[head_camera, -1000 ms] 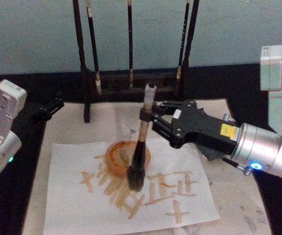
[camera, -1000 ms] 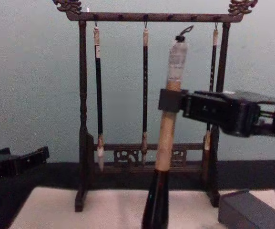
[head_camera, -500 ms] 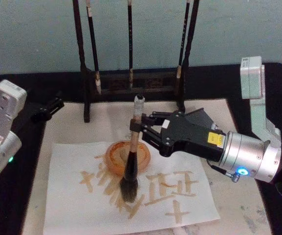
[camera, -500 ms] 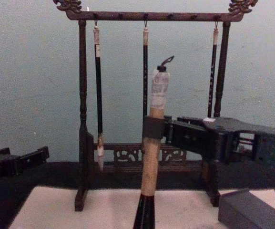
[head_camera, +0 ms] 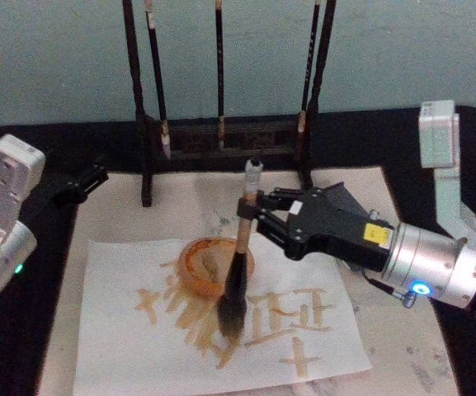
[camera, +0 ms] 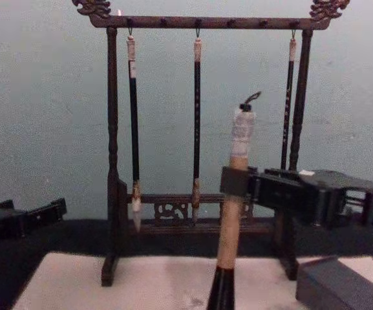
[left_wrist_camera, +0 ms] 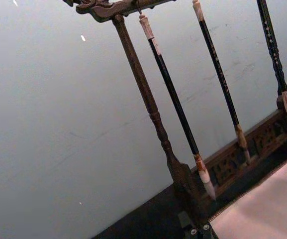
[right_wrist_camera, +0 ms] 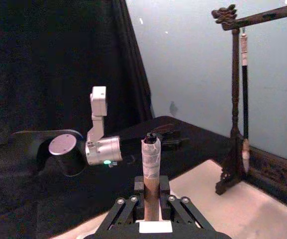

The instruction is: Pick up the brush from the inkstone, write on the paper, then place the brush back to its original position.

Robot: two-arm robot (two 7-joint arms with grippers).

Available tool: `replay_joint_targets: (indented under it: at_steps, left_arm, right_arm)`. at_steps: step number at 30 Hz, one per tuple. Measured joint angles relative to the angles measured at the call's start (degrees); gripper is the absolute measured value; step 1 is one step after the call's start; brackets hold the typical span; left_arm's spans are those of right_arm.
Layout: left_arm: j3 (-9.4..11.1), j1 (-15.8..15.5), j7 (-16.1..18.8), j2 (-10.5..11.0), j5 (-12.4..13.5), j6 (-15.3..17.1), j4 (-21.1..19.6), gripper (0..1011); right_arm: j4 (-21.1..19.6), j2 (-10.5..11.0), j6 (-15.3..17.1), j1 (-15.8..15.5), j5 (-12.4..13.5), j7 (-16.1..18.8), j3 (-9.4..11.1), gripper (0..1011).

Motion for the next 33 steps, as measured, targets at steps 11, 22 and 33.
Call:
replay_joint_targets:
  at_steps: [11, 22, 33]
  left_arm:
    - [0.0, 0.0, 0.0, 0.0, 0.0, 0.0, 0.0, 1002]
    - [0.0, 0.0, 0.0, 0.0, 0.0, 0.0, 0.0, 1002]
    - [0.0, 0.0, 0.0, 0.0, 0.0, 0.0, 0.0, 1002]
  right_arm:
    - [-0.76, 1.77, -0.8, -1.69, 0.75, -0.99, 2.52, 182]
    - [-1.41, 2.93, -1.29, -2.95, 1.12, -1.58, 4.52, 182]
    - [-2.7, 2.6, -1.51, -2.96, 1.45, -1.41, 5.19, 182]
